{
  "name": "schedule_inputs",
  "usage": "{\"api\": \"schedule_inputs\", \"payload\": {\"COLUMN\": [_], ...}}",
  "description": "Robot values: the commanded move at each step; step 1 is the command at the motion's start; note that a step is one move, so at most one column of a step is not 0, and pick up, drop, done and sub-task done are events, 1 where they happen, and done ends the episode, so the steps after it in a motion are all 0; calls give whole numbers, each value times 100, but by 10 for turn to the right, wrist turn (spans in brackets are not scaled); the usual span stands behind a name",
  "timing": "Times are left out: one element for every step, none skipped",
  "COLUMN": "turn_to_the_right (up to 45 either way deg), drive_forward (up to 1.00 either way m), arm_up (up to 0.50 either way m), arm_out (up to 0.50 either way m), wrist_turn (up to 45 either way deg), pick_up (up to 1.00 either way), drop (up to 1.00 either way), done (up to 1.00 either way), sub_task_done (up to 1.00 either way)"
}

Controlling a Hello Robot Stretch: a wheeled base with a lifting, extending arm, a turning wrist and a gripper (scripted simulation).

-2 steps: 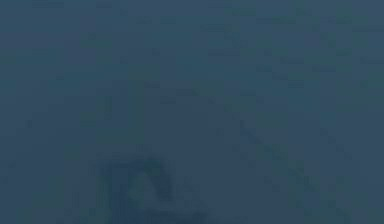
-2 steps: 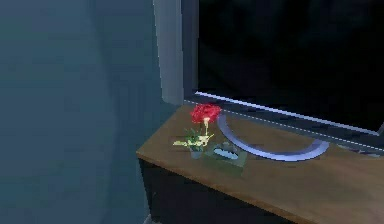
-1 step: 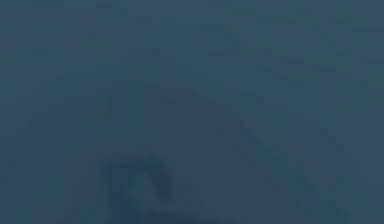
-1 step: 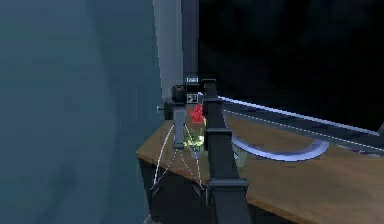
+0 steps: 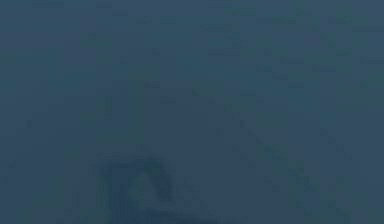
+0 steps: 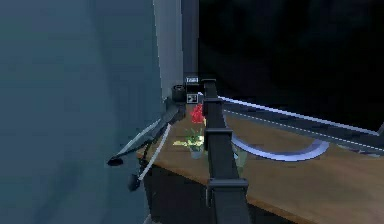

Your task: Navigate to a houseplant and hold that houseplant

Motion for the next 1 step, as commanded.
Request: {"api": "schedule_inputs", "payload": {"turn_to_the_right": [0], "drive_forward": [0], "arm_up": [0], "arm_out": [0], "wrist_turn": [450], "pick_up": [0], "drop": [0], "done": [0], "sub_task_done": [0]}}
